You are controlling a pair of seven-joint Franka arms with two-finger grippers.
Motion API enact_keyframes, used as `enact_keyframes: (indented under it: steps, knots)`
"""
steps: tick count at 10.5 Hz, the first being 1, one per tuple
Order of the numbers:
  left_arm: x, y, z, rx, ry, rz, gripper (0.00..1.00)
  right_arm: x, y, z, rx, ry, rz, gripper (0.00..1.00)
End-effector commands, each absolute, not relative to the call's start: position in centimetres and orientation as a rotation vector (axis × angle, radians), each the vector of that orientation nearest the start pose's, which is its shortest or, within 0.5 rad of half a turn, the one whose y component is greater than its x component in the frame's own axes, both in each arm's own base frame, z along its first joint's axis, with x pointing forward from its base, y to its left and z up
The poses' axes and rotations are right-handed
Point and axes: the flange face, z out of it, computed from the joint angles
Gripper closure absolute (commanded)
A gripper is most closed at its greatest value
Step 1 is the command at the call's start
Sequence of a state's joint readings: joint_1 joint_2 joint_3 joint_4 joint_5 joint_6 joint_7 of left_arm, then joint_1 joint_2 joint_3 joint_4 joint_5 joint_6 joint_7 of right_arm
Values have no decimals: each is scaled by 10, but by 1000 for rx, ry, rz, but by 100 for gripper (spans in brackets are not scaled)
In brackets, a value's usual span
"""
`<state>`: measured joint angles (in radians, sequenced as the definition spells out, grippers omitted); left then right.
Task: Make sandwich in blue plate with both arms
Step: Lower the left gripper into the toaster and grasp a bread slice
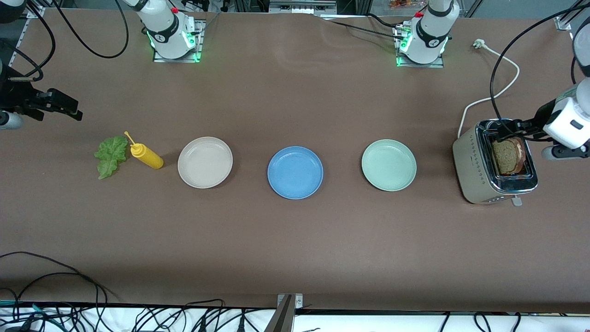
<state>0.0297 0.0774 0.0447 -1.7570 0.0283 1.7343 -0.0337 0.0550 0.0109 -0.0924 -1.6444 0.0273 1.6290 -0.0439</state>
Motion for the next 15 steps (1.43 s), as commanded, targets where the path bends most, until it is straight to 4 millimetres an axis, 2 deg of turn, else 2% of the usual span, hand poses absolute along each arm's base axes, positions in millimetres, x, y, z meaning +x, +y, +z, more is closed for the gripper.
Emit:
enact_keyframes:
  steps: [1,2,6,9,15]
  knots:
    - [570,65,487,-3092,-121,107,0,562,-17,593,-3099,-18,44,0]
    - [572,76,481,-3095,-89,97,0,562,-17,593,-3100,-23,45,0]
    - [585,97,446,-3096,-73,90,0,562,-13,593,-3100,-32,45,0]
    - [588,118,424,-3094,-120,118,0,563,-12,591,-3100,-34,52,0]
    - [582,116,403,-3099,-120,190,0,563,-12,590,-3100,-34,54,0]
